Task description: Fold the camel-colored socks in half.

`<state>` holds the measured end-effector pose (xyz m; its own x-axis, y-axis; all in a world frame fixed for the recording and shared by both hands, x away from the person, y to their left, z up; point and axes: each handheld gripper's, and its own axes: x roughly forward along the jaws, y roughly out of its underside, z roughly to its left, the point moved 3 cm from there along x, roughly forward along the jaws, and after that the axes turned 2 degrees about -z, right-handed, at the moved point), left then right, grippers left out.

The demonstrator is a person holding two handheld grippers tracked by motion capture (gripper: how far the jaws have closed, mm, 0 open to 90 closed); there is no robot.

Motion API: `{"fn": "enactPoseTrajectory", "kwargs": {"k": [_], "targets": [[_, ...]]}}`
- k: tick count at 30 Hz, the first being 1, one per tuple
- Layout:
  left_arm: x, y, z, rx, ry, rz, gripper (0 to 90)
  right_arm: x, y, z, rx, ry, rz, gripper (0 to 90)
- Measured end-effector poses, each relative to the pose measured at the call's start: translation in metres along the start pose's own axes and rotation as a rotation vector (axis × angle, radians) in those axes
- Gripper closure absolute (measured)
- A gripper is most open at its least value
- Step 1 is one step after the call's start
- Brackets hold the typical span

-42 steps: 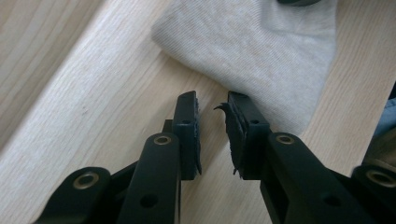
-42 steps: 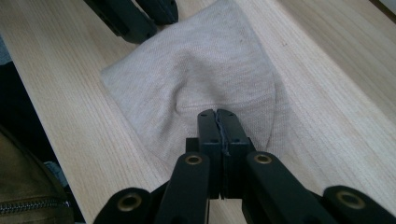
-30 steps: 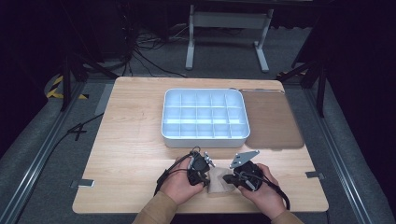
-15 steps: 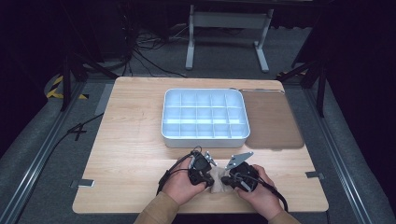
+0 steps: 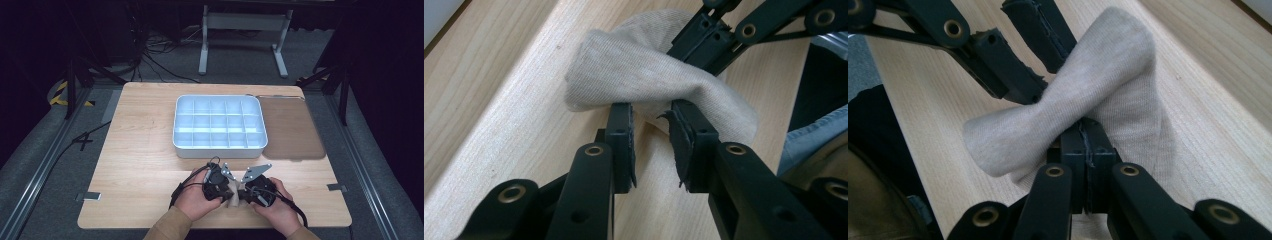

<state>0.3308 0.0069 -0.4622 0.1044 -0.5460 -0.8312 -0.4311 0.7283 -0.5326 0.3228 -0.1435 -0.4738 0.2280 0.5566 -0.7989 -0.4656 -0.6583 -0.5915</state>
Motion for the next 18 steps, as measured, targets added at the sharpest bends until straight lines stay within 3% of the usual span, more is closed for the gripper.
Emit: {"fn": "enactPoseTrajectory", "kwargs": {"k": [3, 6, 9, 11, 16, 18], "targets": [[-0.001, -0.001, 0.0, -0.013, 0.002, -0.008, 70.7, -0.011, 0.0, -0.003, 0.009, -0.002, -0.021, 90.0], [-0.002, -0.002, 0.0, -0.013, 0.005, 0.004, 70.8, -0.027, 0.003, -0.01, 0.034, 0.026, -0.037, 90.0], [0.0, -0.002, 0.0, -0.003, 0.001, 0.01, 70.9, -0.035, 0.009, -0.018, 0.065, 0.044, 0.001, 90.0], [0.001, -0.003, 0.0, 0.002, 0.002, 0.012, 71.1, -0.034, 0.012, -0.02, 0.086, 0.039, 0.009, 90.0], [0.001, -0.004, 0.0, 0.002, 0.004, 0.013, 70.9, -0.018, 0.015, -0.017, 0.08, 0.026, 0.042, 90.0], [0.002, -0.005, 0.0, 0.007, 0.001, 0.008, 70.5, -0.013, 0.016, -0.017, 0.087, 0.012, 0.031, 90.0]]}}
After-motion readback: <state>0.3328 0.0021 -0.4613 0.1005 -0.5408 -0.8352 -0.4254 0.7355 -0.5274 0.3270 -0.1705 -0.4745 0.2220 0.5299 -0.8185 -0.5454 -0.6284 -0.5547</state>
